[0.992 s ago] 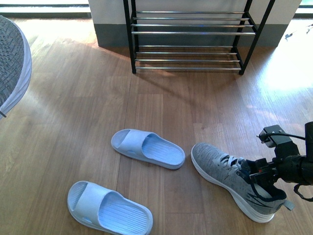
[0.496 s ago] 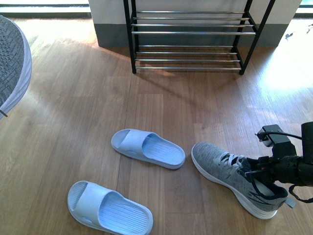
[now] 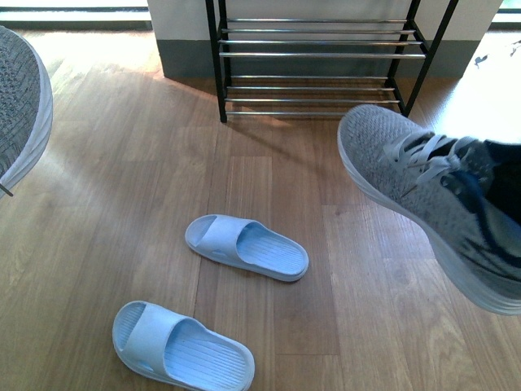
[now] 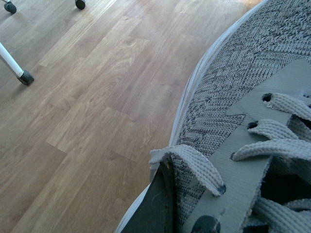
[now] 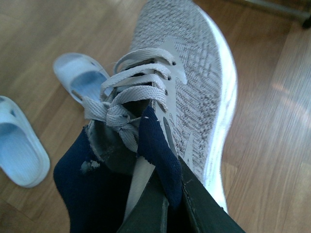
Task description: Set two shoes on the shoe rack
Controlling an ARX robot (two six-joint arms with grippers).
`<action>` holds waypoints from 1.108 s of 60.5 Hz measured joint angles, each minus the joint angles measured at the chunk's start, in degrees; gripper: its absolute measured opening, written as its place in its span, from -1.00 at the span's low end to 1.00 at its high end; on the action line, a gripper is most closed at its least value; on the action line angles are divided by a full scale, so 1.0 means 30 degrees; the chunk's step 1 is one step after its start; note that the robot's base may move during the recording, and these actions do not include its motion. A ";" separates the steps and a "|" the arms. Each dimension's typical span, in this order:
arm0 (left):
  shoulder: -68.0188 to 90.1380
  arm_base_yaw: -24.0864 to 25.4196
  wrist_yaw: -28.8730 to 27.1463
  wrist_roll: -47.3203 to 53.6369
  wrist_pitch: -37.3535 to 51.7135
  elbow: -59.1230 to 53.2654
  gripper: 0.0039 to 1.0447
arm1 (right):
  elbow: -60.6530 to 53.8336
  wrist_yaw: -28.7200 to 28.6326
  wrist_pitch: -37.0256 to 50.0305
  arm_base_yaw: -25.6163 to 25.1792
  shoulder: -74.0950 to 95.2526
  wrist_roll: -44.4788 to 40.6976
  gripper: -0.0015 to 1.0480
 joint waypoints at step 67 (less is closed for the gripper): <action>0.0000 0.0029 -0.0197 0.0000 0.0000 0.0000 -0.98 | -0.2958 -0.0976 -0.4422 0.0780 -1.5249 0.0299 -0.97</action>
